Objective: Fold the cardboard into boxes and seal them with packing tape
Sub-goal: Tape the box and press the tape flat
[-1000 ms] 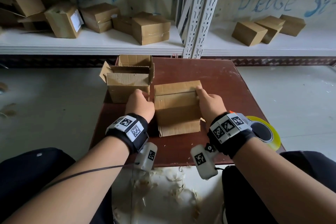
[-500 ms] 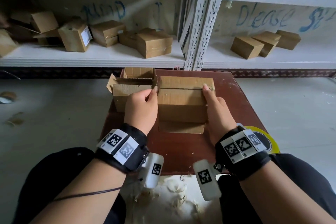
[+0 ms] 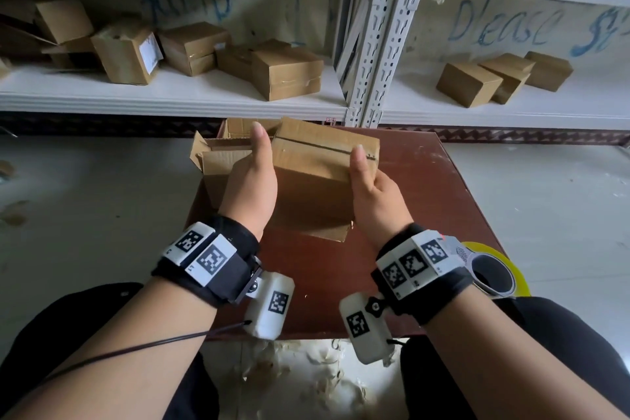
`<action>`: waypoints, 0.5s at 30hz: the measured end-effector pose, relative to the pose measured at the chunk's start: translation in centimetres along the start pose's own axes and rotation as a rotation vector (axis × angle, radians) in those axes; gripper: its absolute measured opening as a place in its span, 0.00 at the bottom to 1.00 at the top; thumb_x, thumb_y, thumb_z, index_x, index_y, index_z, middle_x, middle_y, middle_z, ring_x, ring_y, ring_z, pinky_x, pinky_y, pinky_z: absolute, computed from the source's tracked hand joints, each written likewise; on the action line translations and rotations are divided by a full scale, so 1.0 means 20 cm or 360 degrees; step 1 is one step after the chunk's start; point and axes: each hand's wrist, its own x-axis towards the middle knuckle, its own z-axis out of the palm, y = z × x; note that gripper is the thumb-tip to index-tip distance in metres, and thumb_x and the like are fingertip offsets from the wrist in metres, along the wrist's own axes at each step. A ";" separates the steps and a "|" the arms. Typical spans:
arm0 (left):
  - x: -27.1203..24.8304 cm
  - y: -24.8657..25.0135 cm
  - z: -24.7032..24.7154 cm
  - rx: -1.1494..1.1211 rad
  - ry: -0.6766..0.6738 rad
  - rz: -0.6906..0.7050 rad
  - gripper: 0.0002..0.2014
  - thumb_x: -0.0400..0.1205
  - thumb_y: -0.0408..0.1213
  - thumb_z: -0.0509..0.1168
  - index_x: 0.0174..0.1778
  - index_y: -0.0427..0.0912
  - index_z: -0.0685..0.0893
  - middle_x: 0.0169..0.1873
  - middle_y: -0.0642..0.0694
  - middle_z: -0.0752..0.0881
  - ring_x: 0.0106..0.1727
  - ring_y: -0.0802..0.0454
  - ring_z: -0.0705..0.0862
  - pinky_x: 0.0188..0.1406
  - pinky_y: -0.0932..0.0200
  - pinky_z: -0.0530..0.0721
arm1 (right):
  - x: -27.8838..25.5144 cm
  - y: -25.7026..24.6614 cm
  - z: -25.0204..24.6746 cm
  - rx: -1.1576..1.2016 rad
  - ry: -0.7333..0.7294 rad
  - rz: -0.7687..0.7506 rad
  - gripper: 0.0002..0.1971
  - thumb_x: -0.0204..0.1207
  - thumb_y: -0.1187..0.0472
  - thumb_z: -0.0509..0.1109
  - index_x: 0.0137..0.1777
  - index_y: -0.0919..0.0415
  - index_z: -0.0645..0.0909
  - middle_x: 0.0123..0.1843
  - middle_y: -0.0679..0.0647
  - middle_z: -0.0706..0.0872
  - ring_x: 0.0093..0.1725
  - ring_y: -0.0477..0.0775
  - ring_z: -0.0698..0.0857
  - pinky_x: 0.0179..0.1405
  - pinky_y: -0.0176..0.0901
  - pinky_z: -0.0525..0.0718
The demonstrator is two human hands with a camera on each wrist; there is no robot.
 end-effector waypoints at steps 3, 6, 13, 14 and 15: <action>0.04 -0.04 0.02 0.0088 -0.0088 0.0025 0.35 0.88 0.69 0.43 0.33 0.42 0.76 0.28 0.50 0.74 0.34 0.52 0.75 0.39 0.53 0.70 | 0.01 0.05 0.08 -0.0088 0.0028 -0.0065 0.52 0.65 0.12 0.60 0.70 0.58 0.81 0.63 0.52 0.90 0.64 0.51 0.88 0.67 0.53 0.85; 0.05 -0.06 0.03 0.0131 -0.0061 0.0025 0.31 0.88 0.69 0.46 0.35 0.48 0.79 0.33 0.51 0.80 0.39 0.52 0.79 0.45 0.54 0.73 | 0.02 0.05 0.11 -0.0100 0.0097 -0.0073 0.65 0.57 0.10 0.67 0.83 0.60 0.70 0.78 0.54 0.83 0.78 0.53 0.81 0.78 0.57 0.80; 0.06 -0.10 0.06 0.0160 0.0150 0.0180 0.36 0.85 0.71 0.52 0.20 0.47 0.76 0.17 0.52 0.75 0.33 0.41 0.80 0.39 0.49 0.77 | 0.03 -0.02 -0.02 -0.0484 0.0108 -0.0247 0.58 0.50 0.05 0.57 0.69 0.49 0.79 0.53 0.46 0.93 0.55 0.52 0.91 0.55 0.52 0.91; 0.07 -0.10 0.05 0.0162 0.0155 0.0201 0.36 0.85 0.72 0.53 0.20 0.49 0.78 0.14 0.53 0.74 0.32 0.40 0.79 0.39 0.49 0.77 | 0.02 -0.03 -0.04 -0.0540 0.0108 -0.0275 0.58 0.50 0.05 0.55 0.69 0.48 0.79 0.50 0.46 0.93 0.53 0.53 0.91 0.53 0.52 0.91; 0.07 -0.10 0.05 0.0172 0.0154 0.0225 0.35 0.85 0.72 0.54 0.19 0.51 0.78 0.13 0.53 0.72 0.31 0.41 0.78 0.38 0.49 0.76 | 0.02 -0.03 -0.05 -0.0603 0.0120 -0.0301 0.58 0.51 0.05 0.53 0.68 0.48 0.79 0.49 0.45 0.93 0.52 0.54 0.91 0.51 0.53 0.91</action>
